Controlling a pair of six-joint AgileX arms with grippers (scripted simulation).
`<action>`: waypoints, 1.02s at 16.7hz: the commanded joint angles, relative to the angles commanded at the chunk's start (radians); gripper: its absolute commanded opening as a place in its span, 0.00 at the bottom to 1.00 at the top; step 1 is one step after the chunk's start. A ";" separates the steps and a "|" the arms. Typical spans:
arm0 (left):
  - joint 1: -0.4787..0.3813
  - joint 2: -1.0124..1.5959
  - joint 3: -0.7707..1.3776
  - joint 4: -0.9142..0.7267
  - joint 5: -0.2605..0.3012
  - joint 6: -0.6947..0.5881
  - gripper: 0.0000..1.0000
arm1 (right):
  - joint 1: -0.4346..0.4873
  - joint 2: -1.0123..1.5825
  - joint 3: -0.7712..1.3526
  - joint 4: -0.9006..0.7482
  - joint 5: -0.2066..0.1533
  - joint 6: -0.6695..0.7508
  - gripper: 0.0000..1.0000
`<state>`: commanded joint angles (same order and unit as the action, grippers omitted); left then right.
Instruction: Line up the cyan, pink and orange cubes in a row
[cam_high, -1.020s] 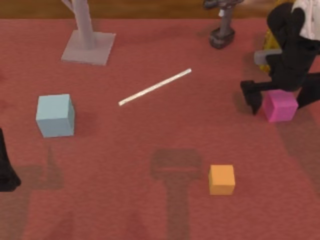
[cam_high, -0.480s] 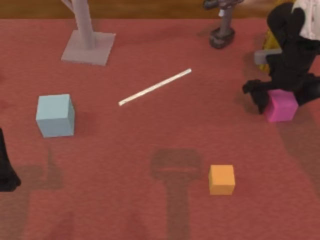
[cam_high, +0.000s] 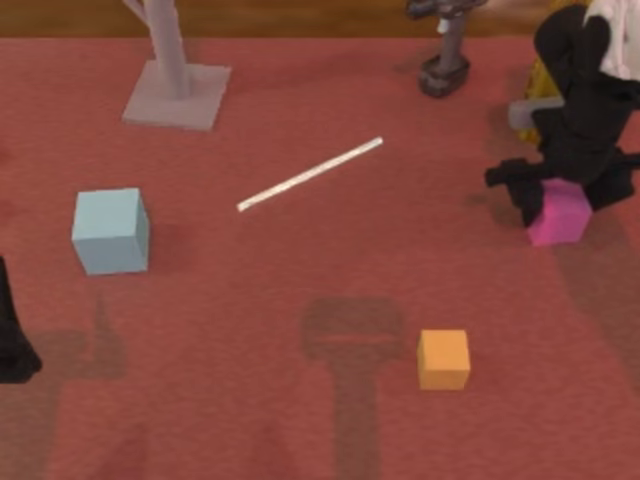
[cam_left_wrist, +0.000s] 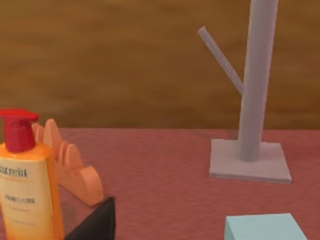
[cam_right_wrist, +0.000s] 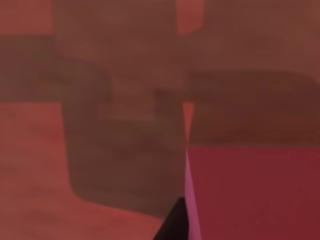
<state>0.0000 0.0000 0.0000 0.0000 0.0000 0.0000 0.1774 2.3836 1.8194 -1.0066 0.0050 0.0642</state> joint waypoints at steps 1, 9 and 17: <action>0.000 0.000 0.000 0.000 0.000 0.000 1.00 | 0.000 0.000 0.000 0.000 0.000 0.000 0.00; 0.000 0.000 0.000 0.000 0.000 0.000 1.00 | 0.003 -0.029 0.038 -0.047 -0.001 -0.001 0.00; 0.000 0.000 0.000 0.000 0.000 0.000 1.00 | 0.009 -0.078 0.190 -0.246 0.001 -0.002 0.00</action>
<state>0.0000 0.0000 0.0000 0.0000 0.0000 0.0000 0.1867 2.3052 2.0093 -1.2527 0.0055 0.0620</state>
